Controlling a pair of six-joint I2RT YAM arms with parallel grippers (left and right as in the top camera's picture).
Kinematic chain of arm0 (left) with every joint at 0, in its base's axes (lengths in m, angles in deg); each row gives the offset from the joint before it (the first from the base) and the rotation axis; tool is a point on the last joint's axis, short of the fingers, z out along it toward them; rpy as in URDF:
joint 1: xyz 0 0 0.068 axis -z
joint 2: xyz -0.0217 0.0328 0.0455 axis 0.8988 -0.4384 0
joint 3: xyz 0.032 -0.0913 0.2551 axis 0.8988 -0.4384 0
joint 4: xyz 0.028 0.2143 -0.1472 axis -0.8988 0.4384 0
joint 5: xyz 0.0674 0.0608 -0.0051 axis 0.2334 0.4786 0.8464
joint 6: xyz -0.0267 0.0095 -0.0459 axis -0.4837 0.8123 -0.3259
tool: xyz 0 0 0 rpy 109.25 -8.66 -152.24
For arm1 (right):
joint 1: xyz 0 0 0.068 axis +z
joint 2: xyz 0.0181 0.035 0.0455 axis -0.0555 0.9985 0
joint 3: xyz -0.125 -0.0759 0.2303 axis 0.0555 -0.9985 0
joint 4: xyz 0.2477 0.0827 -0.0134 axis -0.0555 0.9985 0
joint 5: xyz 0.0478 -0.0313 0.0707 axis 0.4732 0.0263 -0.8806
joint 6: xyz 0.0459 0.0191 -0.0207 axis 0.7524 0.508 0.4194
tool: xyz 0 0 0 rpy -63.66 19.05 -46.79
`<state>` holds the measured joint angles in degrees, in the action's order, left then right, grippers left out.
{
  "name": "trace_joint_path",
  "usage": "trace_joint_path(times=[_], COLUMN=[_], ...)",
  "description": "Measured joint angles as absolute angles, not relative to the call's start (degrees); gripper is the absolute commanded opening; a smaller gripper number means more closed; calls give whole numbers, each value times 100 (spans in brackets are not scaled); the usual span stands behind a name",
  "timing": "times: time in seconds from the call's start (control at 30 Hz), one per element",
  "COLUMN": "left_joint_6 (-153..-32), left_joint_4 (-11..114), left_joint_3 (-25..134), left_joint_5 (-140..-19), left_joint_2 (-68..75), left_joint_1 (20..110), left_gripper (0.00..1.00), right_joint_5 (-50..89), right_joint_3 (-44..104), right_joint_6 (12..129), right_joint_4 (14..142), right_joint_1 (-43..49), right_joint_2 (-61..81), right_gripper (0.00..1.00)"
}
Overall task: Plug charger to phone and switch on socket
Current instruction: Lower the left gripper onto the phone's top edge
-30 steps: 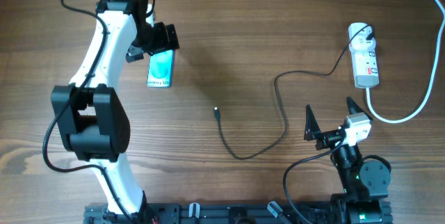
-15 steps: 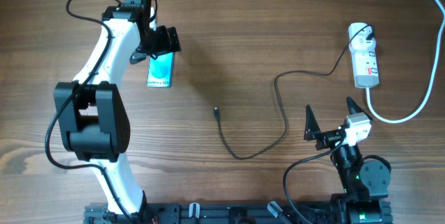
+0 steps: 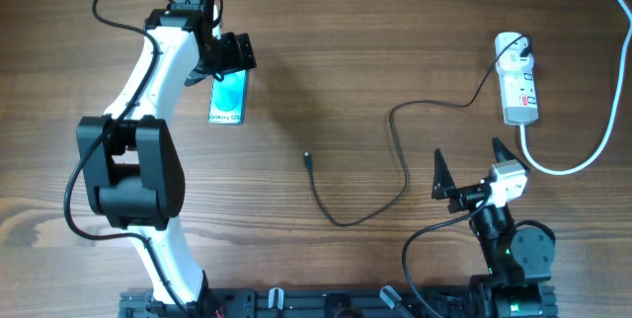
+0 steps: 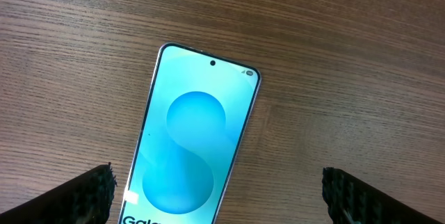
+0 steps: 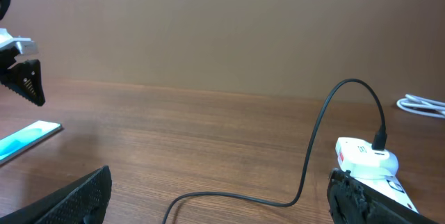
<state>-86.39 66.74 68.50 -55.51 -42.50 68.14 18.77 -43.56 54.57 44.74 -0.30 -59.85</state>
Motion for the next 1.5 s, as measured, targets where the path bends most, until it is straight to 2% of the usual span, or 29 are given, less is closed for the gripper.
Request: trace_joint_path(times=[0.4, 0.97, 1.07, 1.5], left_joint_6=[-8639, -8639, -8645, -8658], left_joint_4=[6551, 5922, 5922, 6508], left_joint_3=[6774, 5825, 5745, 5672], left_joint_5=[-5551, -5549, -5549, -5549], left_joint_2=[-4250, -4250, -4250, -4250], left_joint_1=[6814, 6814, 6814, 6814], left_gripper=[100, 98, 95, 95], right_joint_5=[1879, 1877, 1877, 1877], right_joint_3=[-4356, -4356, -4356, -4356], right_joint_6=[5457, 5459, 5459, 5459], right_joint_4=[4474, 4474, 4471, 4471], right_joint_1=[-30, -30, -30, -30], right_joint_2=[-5985, -5985, -5983, -5985], right_gripper=[100, 100, 100, 100])
